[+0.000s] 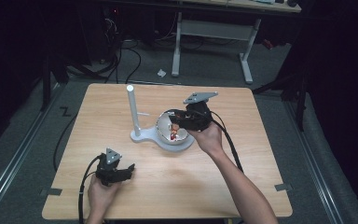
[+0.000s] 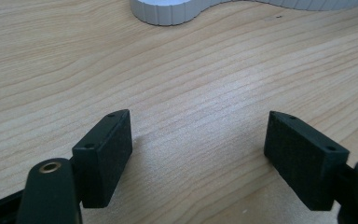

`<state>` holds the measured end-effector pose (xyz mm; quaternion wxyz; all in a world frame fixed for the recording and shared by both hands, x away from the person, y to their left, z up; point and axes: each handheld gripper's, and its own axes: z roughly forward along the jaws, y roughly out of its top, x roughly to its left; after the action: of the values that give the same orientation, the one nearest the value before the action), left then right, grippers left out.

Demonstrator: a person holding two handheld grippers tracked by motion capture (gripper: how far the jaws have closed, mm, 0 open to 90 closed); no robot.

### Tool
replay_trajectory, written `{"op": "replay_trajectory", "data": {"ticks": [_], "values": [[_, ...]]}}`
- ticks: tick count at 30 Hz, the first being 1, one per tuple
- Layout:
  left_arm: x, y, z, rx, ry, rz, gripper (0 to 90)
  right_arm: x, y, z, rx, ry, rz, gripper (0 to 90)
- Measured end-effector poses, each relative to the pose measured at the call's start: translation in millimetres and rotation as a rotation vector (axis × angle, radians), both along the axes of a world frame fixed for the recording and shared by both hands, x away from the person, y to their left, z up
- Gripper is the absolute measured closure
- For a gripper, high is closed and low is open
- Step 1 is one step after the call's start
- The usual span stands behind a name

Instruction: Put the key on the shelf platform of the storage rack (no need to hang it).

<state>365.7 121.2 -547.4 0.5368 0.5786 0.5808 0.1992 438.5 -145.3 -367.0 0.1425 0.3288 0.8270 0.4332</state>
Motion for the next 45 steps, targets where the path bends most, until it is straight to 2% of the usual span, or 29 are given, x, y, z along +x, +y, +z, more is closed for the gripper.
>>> {"op": "replay_trajectory", "data": {"ticks": [8, 14, 21, 27, 34, 38, 45], "values": [[0.0, 0.0, 0.0, -0.001, 0.0, 0.001, 23.6, 6.2, 11.5, -13.3, -0.017, 0.013, 0.001, 67.7], [0.0, 0.0, 0.0, -0.001, 0.0, 0.001, 23.6, 10.7, 13.5, -20.1, -0.02, 0.024, -0.018, 67.7], [0.0, -0.1, 0.0, -0.002, 0.0, 0.001, 23.6, 16.5, 11.1, -26.6, -0.036, 0.011, -0.053, 67.7], [-0.1, 0.2, 0.0, 0.001, 0.001, -0.002, 23.5, 20.5, 4.5, -36.0, -0.035, 0.019, -0.089, 67.7], [-0.1, 0.0, 0.0, 0.0, 0.0, 0.0, 23.5, 26.0, -0.7, -45.9, -0.063, 0.032, -0.116, 67.7], [-0.1, 0.1, 0.0, 0.001, 0.0, -0.001, 23.5, 28.7, -3.5, -49.7, -0.048, 0.028, -0.13, 67.6], [-0.1, 0.2, 0.0, 0.002, 0.0, -0.001, 23.4, 31.4, -7.2, -63.0, -0.075, 0.028, -0.163, 67.5]]}}
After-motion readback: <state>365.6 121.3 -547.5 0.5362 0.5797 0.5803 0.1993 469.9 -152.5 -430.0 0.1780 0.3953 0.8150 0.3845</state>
